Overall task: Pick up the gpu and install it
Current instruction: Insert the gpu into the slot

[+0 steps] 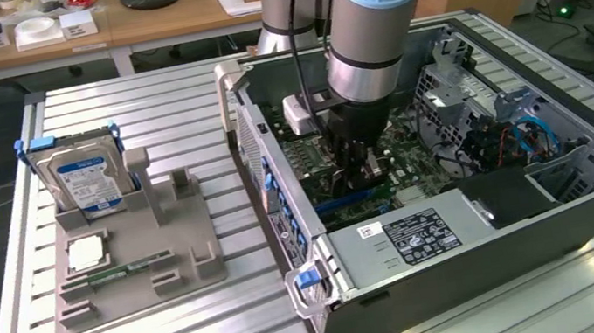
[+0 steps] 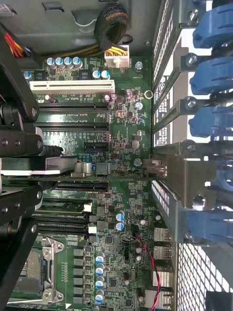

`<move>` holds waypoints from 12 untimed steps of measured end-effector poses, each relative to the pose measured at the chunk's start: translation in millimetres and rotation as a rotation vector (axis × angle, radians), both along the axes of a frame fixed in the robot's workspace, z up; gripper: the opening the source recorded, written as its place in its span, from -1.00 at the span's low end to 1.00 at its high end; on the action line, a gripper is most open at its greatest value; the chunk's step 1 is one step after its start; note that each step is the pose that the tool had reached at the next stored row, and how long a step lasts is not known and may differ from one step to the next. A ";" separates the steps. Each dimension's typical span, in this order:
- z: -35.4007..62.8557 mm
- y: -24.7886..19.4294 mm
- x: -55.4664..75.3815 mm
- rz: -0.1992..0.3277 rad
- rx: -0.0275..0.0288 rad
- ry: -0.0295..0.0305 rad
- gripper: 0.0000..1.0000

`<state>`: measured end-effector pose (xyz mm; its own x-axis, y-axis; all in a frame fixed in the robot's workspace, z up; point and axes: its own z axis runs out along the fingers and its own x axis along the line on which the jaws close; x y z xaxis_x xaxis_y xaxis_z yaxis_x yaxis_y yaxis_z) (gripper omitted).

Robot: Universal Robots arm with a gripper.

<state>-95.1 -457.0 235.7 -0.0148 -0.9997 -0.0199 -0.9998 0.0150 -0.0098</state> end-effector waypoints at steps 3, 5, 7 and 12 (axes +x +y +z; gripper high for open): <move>0.0 0.0 0.0 0.000 0.0000 0.0000 -0.45; 0.0 0.0 0.0 0.000 0.0000 0.0000 -0.45; 0.0 0.0 0.0 0.000 0.0001 0.0000 -0.45; 1.4 0.0 -0.7 0.000 0.0002 -0.0002 -0.45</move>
